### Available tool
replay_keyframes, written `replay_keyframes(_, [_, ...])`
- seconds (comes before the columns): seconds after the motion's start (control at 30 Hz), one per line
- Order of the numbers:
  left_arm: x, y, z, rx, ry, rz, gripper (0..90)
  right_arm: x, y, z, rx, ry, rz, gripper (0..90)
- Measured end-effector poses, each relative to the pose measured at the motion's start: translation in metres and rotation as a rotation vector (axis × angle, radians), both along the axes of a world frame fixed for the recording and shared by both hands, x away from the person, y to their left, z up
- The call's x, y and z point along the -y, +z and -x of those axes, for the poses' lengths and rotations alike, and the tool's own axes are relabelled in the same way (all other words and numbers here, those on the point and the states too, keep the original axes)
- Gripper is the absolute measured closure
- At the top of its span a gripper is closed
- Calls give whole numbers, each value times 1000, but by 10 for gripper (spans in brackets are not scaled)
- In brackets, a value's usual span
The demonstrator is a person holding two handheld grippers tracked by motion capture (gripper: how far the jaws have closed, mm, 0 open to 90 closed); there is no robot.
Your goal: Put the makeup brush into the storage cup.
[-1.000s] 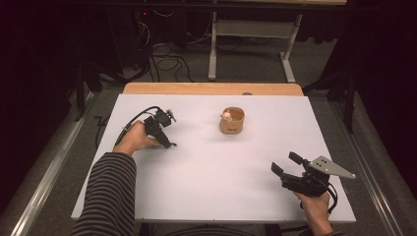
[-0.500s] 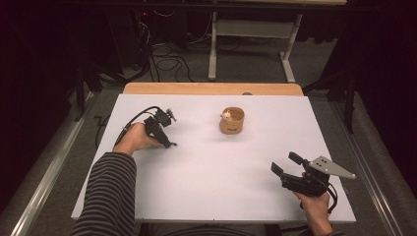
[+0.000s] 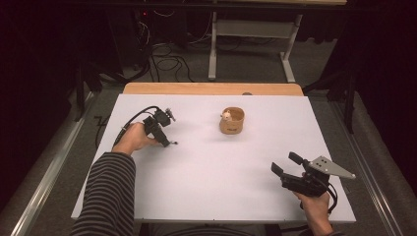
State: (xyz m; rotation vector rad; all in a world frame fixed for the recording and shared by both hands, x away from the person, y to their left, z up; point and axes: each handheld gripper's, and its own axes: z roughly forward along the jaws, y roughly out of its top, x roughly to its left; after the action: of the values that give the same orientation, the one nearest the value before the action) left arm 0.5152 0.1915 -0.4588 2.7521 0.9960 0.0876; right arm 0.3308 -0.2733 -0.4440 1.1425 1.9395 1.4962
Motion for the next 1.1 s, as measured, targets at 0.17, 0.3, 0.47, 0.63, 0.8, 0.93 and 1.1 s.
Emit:
replay_keyframes(0.17, [-1,0,0,-7,-9,-3,667,0,0,0,-1,1,0,202])
replay_keyframes(0.3, [-1,1,0,-12,-15,-7,725,0,0,0,-1,1,0,202])
replay_keyframes(0.47, [-1,1,0,-18,-23,-15,795,0,0,0,-1,2,0,202])
replay_keyframes(0.63, [0,1,0,-24,-23,-14,826,0,0,0,-2,2,0,202])
replay_keyframes(0.8, [-1,1,0,-28,-19,-13,829,0,0,0,-4,3,2,203])
replay_keyframes(0.93, [-2,2,0,-38,-18,-14,831,-1,0,-1,-4,3,4,203])
replay_keyframes(1.1, [-1,2,0,-36,-18,-21,833,-1,0,0,-6,3,3,203])
